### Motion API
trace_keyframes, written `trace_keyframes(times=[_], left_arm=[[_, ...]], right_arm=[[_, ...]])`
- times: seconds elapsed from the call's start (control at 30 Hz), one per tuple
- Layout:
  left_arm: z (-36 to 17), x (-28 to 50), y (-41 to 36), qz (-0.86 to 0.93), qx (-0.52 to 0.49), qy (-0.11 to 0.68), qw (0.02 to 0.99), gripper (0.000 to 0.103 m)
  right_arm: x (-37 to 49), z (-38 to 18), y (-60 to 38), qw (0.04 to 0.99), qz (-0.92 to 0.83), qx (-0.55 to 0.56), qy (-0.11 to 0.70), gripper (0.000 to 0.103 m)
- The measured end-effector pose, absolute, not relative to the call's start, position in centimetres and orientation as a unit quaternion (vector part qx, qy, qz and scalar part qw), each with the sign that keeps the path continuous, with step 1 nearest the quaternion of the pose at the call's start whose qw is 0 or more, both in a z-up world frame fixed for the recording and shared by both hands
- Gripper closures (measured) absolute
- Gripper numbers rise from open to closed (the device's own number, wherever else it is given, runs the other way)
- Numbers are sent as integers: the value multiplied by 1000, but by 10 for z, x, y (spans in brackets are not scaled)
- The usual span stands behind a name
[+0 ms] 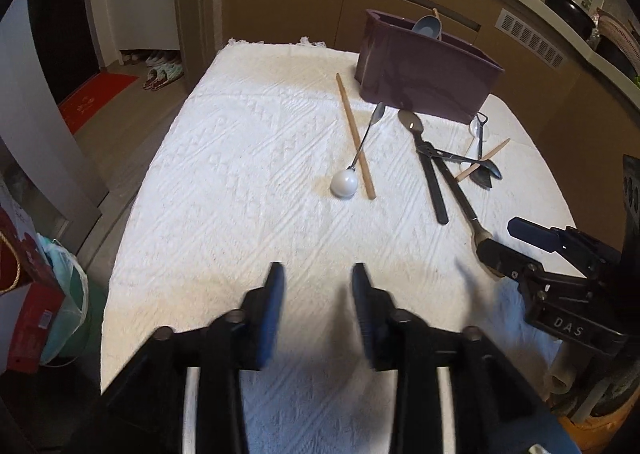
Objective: Organize utensils
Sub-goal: 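Withdraw both tools from the caddy back over the table, then lower the right tool and grasp the dark brown plastic spoon handle, then grasp the white-ball-handled metal spoon with the left tool while the right tool lifts the brown spoon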
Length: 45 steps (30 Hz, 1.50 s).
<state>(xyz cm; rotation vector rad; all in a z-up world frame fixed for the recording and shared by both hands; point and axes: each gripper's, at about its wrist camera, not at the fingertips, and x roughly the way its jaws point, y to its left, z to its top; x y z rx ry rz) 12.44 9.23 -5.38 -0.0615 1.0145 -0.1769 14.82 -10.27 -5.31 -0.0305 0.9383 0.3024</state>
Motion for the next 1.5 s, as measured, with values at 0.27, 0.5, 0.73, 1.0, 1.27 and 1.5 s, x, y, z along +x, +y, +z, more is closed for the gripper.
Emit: trace_keyframes(times=[0.27, 0.5, 0.73, 1.0, 1.27, 1.5], left_arm=[[-66, 122, 101, -95, -50, 487, 867, 42], [-72, 123, 104, -105, -60, 496, 860, 40], [-72, 123, 100, -112, -59, 497, 858, 38], [-61, 123, 90, -117, -44, 490, 863, 38], [-35, 159, 50, -180, 12, 467, 866, 38], [-33, 236, 18, -192, 72, 470, 859, 47]], right_arm=[[152, -74, -95, 871, 134, -22, 471, 48], [158, -77, -96, 875, 117, -30, 468, 48], [156, -77, -95, 876, 105, -59, 467, 69], [120, -39, -120, 895, 112, -61, 428, 69], [75, 16, -175, 929, 75, -35, 360, 69], [61, 8, -208, 932, 53, 1, 359, 69]])
